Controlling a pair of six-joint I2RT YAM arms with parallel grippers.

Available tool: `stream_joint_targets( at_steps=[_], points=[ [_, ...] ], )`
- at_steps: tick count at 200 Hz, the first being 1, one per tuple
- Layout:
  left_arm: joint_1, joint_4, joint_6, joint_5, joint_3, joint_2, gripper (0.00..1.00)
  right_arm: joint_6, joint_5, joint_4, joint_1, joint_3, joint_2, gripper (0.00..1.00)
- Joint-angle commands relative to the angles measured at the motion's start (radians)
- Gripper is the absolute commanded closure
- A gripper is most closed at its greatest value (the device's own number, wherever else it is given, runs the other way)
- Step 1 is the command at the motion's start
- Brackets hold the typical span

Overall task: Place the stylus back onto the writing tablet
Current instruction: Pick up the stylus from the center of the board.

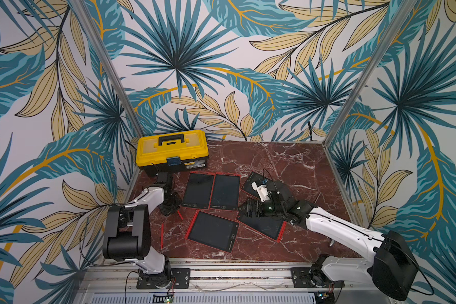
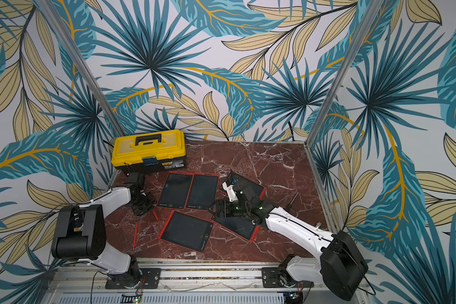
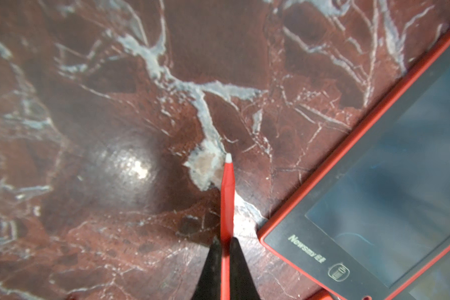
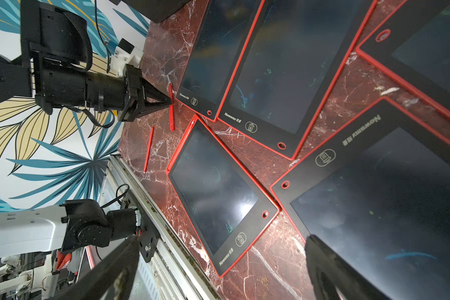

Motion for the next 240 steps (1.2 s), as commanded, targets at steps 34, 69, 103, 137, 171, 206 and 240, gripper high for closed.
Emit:
stream_joint_targets(
  at_steps=[34,69,103,137,171,206,240],
  points=[
    [-0.018,-0.066,0.005,-0.049,-0.028,0.072,0.89,0.006,0.013,-0.009,0.005,-0.007,-0.012,0.01],
    [-0.019,-0.066,0.003,-0.043,-0.019,0.071,0.95,0.001,0.011,-0.014,0.005,-0.004,-0.011,0.01],
    [-0.020,-0.072,0.006,-0.037,-0.002,0.061,0.95,0.000,0.014,-0.024,0.005,0.004,-0.013,0.01],
    [-0.023,-0.076,0.008,-0.034,0.004,0.090,0.90,-0.002,0.013,-0.028,0.005,0.011,-0.014,0.01],
    [-0.035,-0.079,0.010,-0.044,0.013,0.108,0.89,-0.005,0.014,-0.034,0.006,0.015,-0.014,0.01],
    [-0.039,-0.086,0.011,-0.050,0.019,0.113,0.95,-0.002,0.014,-0.033,0.005,0.014,-0.016,0.01],
    [-0.041,-0.086,0.012,-0.046,0.018,0.080,0.98,-0.002,0.021,-0.034,0.005,0.006,-0.025,0.01]
  ],
)
